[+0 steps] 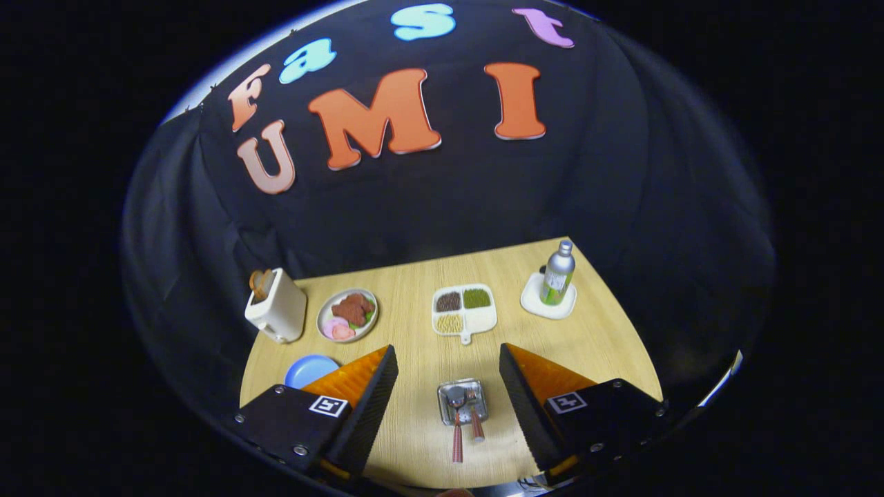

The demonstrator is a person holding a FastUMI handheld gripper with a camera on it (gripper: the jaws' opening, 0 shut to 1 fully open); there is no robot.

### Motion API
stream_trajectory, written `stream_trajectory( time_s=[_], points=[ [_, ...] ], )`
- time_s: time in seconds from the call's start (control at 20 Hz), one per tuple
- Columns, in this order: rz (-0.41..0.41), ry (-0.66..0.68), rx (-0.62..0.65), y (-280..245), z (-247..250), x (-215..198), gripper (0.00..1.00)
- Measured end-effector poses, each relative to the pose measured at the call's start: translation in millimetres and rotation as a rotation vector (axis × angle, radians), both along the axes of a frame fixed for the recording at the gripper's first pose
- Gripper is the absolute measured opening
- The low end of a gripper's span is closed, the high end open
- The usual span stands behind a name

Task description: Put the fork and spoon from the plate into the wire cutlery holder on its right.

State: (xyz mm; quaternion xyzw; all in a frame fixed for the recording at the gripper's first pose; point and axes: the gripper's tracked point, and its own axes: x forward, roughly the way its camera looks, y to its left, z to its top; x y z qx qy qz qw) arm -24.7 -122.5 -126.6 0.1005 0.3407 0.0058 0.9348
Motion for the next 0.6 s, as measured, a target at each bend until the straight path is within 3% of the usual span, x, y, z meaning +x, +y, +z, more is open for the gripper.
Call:
stream_trajectory(
  time_s=[0.3,0.6],
  points=[
    [-0.037,-0.400,-0.058,-17.3,74.8,25.1,0.89],
    [-0.033,-0.672,-0.099,-18.4,134.9,26.3,0.91]
  ],
)
